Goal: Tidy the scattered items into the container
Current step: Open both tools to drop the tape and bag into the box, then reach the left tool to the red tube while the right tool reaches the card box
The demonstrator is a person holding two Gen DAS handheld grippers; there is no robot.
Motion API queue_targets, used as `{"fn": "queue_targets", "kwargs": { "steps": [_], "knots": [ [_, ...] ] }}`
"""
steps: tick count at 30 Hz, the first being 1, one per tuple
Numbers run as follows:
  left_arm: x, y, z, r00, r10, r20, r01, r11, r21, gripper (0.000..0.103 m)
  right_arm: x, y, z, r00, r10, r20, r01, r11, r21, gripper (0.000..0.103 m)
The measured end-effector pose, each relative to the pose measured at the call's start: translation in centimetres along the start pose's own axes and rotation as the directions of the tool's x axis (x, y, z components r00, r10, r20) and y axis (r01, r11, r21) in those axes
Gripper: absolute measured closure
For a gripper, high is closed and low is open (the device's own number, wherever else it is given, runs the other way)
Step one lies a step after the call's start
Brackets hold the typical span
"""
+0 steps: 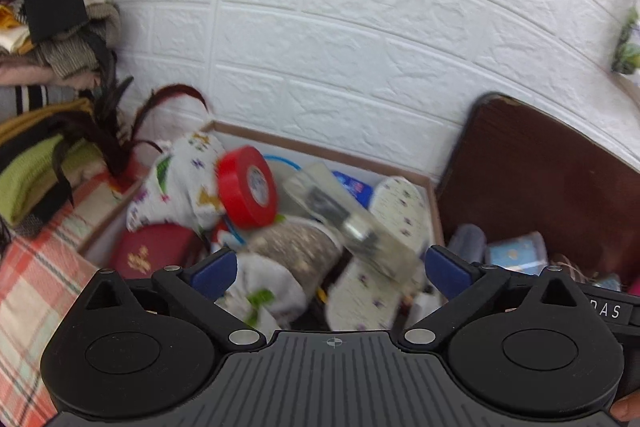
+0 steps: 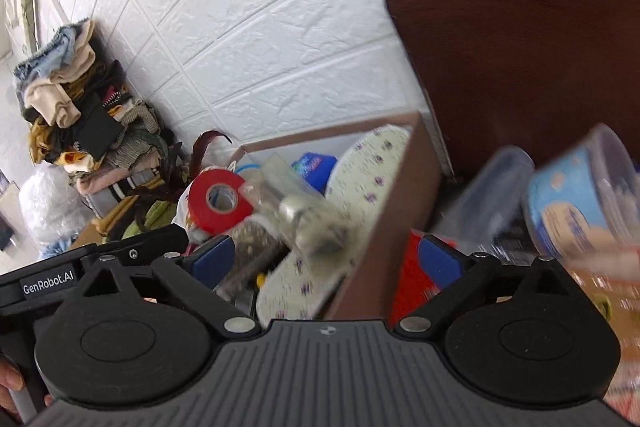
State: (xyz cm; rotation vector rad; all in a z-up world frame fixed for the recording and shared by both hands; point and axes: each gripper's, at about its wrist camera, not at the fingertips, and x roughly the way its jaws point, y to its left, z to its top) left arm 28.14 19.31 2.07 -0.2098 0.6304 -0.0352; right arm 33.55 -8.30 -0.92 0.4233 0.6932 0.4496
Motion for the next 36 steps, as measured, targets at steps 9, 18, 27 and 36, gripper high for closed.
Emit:
{"fn": "queue_targets", "kwargs": {
  "steps": [9, 18, 27, 36],
  "knots": [
    [-2.7, -6.7, -5.0, 0.997, -0.076, -0.002, 0.076, 0.993, 0.087, 0.000, -8.8, -2.9, -4.2, 0.996, -0.023, 0.088, 0.030, 0.997, -0.078, 0.000],
    [-3.1, -14.7, -8.2, 0.986, -0.162, -0.035, 0.166, 0.972, 0.167, 0.000, -15.8, -7.1, -5.0, 0.983, -0.136, 0.122, 0.157, 0.970, -0.184, 0.000],
    [-1.1, -22.4, -10.4, 0.963, -0.253, -0.091, 0.267, 0.939, 0.217, 0.000, -21.0, -12.8, -4.4, 0.946, -0.294, 0.133, 0.320, 0.908, -0.269, 0.000],
    [3.8, -29.0, -14.5, 0.949, -0.268, -0.166, 0.309, 0.892, 0.329, 0.000, -22.4, -21.5, -6.5, 0.883, -0.459, 0.101, 0.469, 0.852, -0.234, 0.000]
  ]
}}
